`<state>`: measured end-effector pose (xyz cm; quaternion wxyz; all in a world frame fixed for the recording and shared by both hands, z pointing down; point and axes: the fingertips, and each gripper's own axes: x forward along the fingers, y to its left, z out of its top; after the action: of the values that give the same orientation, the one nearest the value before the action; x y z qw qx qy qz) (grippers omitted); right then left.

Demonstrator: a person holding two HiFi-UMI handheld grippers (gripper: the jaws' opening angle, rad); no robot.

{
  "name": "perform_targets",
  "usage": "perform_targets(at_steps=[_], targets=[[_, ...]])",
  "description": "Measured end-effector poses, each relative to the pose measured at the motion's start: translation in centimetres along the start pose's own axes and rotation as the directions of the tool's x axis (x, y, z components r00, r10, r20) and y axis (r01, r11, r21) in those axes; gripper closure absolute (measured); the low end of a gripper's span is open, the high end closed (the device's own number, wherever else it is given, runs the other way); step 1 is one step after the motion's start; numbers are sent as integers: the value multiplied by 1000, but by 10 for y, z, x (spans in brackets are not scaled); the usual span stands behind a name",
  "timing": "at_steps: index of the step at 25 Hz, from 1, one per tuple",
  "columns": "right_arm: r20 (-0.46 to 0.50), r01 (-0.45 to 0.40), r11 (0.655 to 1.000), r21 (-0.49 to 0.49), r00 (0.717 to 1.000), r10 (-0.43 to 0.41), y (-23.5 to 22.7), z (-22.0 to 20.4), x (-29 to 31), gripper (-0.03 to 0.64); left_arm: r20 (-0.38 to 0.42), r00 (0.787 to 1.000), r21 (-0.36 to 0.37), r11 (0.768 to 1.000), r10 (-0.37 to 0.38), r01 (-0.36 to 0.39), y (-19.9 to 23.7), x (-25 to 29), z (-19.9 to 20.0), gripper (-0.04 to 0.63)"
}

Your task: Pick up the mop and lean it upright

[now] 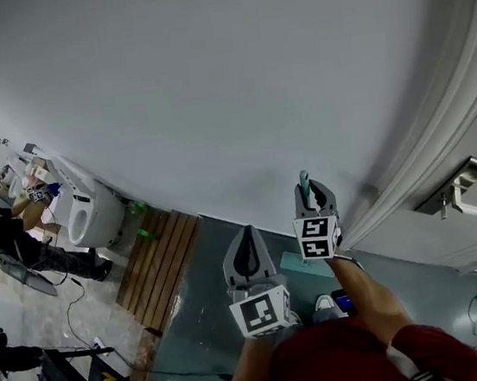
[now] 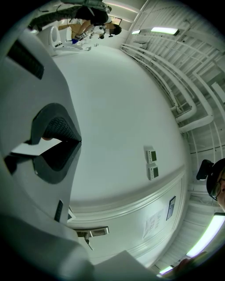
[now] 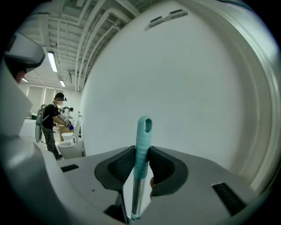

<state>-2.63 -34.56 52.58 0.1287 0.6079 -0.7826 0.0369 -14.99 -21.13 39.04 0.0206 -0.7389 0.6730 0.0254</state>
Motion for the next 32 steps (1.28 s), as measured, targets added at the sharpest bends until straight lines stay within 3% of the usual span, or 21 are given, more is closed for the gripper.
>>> perform_targets(at_steps=[7,17,20,24,32], targets=[[-24,57,998,-5,998,-57,-11,4,27,505,-3,1000,-19,1000,1,-1,3,-2,0,583],[-37,76,997,5,996,-75,-14,8,33,505,-2,1000,-14,1000,0,0,3,-3,2,583],[-39,65,998,14,997,-64,-17,6,34,497,2,1000,-12,1000,3,-3,1,-3,1,583],[-52,18,999,39,999,-16,-11,6,34,437,10,1000,-11,1000,5,-5,2,-5,-2,583],[-32,2,1000,12,999,-2,-6,10,30,425,7,1000,-6,1000,16,-16,5,-3,4,583]])
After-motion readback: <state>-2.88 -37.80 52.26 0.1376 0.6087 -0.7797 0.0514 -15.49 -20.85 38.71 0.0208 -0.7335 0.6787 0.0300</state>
